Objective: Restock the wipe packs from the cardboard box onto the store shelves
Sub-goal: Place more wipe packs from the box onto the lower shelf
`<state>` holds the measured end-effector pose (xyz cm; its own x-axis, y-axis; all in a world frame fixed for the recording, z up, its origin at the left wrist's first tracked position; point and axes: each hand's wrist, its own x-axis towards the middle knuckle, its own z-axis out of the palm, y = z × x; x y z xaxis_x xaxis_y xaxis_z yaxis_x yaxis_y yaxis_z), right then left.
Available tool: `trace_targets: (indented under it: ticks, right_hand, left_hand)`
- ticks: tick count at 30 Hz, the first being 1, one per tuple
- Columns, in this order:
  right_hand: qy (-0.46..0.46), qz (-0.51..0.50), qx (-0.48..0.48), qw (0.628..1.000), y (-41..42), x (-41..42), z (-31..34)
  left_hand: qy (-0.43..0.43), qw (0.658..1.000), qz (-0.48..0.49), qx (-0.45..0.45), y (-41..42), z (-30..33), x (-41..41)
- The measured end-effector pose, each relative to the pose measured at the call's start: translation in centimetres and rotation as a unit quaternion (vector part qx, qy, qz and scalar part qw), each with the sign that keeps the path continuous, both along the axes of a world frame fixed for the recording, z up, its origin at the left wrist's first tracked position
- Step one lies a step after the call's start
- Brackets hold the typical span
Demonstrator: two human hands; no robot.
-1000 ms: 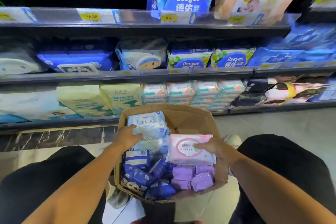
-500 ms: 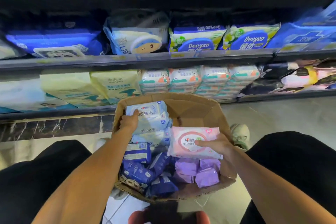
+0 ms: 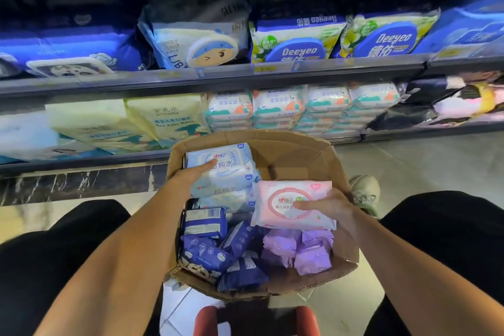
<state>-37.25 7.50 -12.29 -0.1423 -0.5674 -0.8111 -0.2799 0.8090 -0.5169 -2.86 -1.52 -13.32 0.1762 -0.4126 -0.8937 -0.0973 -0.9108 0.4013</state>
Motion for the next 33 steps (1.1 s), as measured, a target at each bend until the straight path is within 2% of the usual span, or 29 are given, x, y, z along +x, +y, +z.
trace_targets:
  ticks: [2, 4, 8, 12, 16, 23, 28, 33]
  right_hand:
    - [0.004, 0.019, 0.026, 0.999, 0.2, 0.0, -0.4]
    - [-0.025, 0.029, 0.036, 0.999, 0.6, 0.1, -0.6]
    - [-0.033, 0.025, 0.033, 0.999, 0.9, 0.8, -0.2]
    - [-0.014, 0.029, 0.004, 0.999, 1.4, 1.3, -0.4]
    - [0.04, 0.046, -0.031, 0.998, 1.9, 2.4, 0.5]
    - [0.12, 0.119, -0.131, 0.977, 1.9, 5.9, 6.7]
    - [0.069, 0.098, -0.215, 0.969, 1.6, 6.7, 11.0]
    - [0.044, 0.056, -0.304, 0.95, 0.8, 8.5, 17.5]
  left_hand:
    - [0.057, 0.998, -0.003, 0.023, 0.7, 0.0, -0.4]
    - [0.075, 0.996, -0.024, 0.03, 1.8, -0.3, -1.3]
    - [0.083, 0.996, 0.02, -0.019, 4.0, 0.6, -2.8]
    - [0.048, 0.991, 0.083, -0.091, 5.5, 1.1, -3.2]
    - [-0.034, 0.986, 0.074, -0.148, 6.3, 3.1, -4.8]
    - [-0.089, 0.975, 0.04, -0.199, 6.5, 8.6, -3.2]
    - [-0.07, 0.96, 0.054, -0.267, 7.4, 14.3, 0.0]
    - [-0.034, 0.922, 0.092, -0.374, 8.4, 20.2, 3.9]
